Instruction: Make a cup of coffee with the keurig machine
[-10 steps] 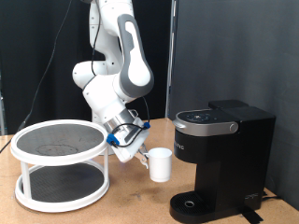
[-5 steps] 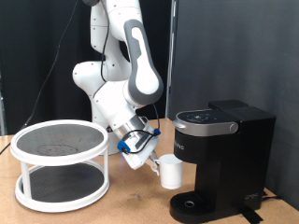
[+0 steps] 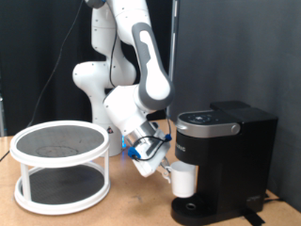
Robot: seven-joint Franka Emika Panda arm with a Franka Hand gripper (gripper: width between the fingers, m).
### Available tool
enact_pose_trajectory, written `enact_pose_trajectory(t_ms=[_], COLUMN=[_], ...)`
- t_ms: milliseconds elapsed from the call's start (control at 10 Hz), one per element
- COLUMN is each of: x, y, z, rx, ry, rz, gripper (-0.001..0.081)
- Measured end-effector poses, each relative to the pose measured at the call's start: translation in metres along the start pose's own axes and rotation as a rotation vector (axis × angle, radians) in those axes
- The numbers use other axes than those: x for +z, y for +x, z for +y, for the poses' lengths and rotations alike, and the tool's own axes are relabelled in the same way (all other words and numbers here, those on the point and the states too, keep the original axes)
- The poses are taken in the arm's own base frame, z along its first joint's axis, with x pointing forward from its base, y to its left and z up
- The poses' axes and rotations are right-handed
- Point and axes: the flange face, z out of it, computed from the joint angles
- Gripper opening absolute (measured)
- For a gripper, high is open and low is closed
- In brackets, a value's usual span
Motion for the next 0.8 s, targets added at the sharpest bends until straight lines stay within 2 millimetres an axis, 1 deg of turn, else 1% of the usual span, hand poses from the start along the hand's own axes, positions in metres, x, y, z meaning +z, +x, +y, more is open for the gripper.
enact_pose_trajectory(t_ms=[300,800], x=[0.011,0.023], y=[-0.007,-0.005], z=[-0.002,-0.009], rx=[-0.002,-0.001], ry=[0.012,0.019], rz=[0.006,0.025], gripper=[0.0001,0.0001])
